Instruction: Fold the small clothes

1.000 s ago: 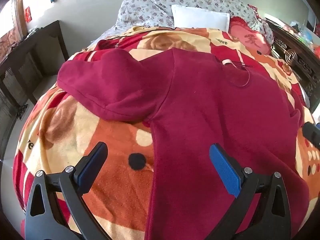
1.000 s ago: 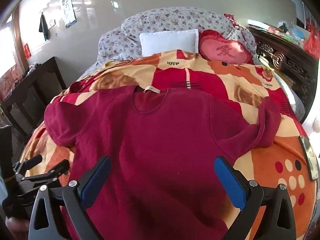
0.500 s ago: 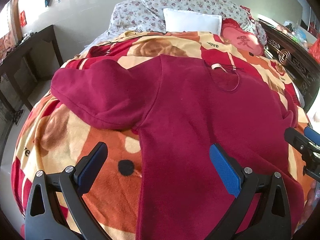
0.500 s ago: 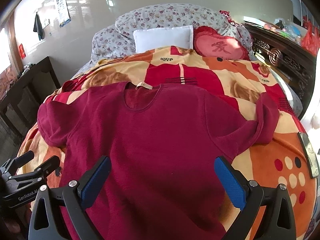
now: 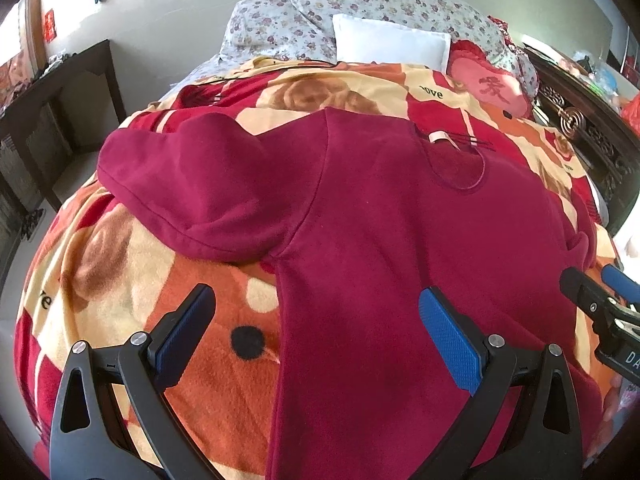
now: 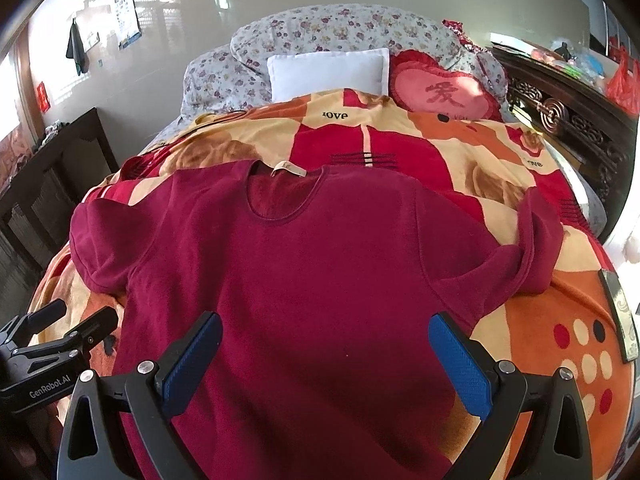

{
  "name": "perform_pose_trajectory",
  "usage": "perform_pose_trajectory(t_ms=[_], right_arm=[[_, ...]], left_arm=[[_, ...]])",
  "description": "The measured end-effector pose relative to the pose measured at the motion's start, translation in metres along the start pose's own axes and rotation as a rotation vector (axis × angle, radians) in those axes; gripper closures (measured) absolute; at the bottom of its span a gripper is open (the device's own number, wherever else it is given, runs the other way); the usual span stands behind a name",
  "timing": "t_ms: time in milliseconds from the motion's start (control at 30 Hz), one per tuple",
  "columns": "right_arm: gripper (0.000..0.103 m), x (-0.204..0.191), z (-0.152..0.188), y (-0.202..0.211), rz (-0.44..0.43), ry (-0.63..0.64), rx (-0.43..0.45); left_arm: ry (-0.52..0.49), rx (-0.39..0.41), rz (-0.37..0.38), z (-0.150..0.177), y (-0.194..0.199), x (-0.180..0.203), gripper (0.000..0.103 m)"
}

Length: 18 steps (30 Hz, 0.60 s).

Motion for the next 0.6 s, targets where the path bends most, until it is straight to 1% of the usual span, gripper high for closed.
perform_pose_trajectory(t_ms=[600], right_arm=[[0.001, -0.003, 0.000, -0.012, -0.012, -0.011, -0.018]], left_arm=[[0.007, -0.008, -0.013, -0.002, -0.008, -0.005, 0.001]])
Point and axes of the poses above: each gripper's, at about its wrist camera, not at the fingertips, and y roughly against the way its jaws point, x to its right, z to its underside, the point moved 9 cm from there along -y, roughly the way its jaws point, and after that the axes turned 6 degrees about x, right-handed, at the moved point
